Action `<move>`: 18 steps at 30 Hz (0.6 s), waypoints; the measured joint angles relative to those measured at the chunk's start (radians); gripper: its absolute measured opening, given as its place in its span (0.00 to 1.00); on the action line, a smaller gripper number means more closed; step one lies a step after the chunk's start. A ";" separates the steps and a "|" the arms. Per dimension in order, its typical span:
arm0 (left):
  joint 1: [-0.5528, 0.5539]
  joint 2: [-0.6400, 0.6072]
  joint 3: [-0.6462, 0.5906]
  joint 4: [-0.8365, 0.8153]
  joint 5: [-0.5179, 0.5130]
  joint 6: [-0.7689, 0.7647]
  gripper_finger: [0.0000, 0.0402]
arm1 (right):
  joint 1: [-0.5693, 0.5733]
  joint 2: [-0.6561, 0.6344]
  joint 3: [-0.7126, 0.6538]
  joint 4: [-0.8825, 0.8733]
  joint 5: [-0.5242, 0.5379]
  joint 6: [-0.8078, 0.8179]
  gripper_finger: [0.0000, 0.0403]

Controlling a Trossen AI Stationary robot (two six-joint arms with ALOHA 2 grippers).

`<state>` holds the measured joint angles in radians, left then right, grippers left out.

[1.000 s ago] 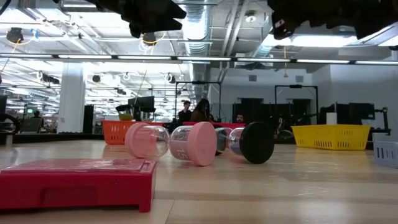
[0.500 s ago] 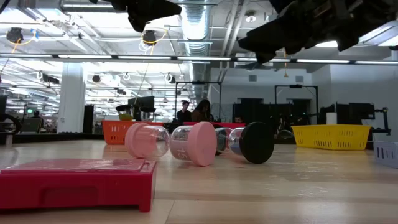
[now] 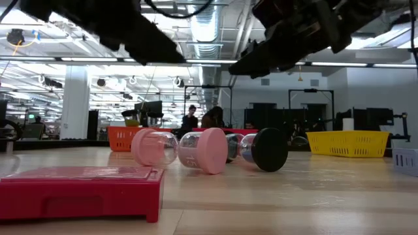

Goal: Pick & Place Office items
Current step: Put the pink hourglass into the orange bin

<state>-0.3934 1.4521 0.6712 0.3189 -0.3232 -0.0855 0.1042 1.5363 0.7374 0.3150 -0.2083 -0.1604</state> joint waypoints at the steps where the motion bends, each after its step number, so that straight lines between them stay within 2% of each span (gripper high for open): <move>1: 0.000 0.010 0.000 0.001 0.000 -0.001 0.47 | 0.000 0.017 0.012 0.001 -0.010 -0.004 0.30; 9: 0.001 0.024 0.000 -0.042 -0.001 -0.074 0.49 | -0.014 0.075 0.101 -0.105 -0.016 -0.008 0.33; 13: 0.003 0.028 0.000 -0.063 -0.001 -0.077 0.54 | -0.037 0.050 0.140 -0.245 -0.015 0.015 0.33; 18: 0.006 0.079 0.000 -0.067 0.023 -0.077 0.61 | -0.051 0.020 0.143 -0.305 -0.011 0.030 0.33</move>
<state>-0.3870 1.5312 0.6716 0.2521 -0.2998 -0.1623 0.0531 1.5558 0.8799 0.0103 -0.2195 -0.1307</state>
